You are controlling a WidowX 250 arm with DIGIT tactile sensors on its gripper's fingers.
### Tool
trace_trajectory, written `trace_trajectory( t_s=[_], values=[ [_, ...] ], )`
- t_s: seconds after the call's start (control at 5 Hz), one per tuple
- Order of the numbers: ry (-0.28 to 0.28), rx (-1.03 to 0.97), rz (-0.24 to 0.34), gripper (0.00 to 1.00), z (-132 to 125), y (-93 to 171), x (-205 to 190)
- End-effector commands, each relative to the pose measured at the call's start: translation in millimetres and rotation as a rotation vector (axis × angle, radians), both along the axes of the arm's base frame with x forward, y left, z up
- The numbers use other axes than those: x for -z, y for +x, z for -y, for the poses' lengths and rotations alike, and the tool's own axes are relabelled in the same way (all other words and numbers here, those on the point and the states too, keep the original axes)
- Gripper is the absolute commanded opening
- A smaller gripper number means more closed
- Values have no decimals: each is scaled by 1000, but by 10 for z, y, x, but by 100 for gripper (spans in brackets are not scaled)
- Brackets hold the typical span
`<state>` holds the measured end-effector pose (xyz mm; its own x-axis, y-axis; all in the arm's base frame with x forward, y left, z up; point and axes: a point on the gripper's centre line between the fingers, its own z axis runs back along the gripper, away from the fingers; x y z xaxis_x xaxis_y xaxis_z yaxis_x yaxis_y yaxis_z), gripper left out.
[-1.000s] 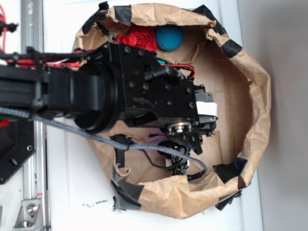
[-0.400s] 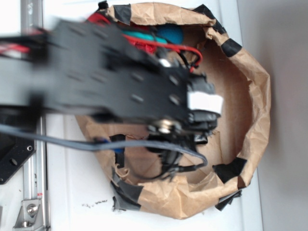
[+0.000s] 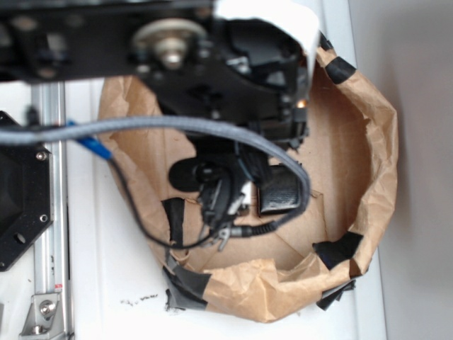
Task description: Grab the black box.
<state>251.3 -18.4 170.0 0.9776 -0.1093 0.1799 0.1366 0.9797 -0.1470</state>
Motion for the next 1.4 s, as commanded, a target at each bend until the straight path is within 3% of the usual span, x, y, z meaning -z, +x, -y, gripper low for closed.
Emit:
trace_trajectory(
  t_s=[0.0,0.4,0.6,0.8,1.0,1.2],
  values=[
    [8,-31,47,100,-24,231,377],
    [-12,-38,78,100,96,491,888],
    [-79,-10,31,100,173,553,1176],
    [-61,59,-42,100,337,506,1411],
    [-60,61,-60,100,350,425,1436],
    [-28,1,-35,0,279,349,1231]
  ],
)
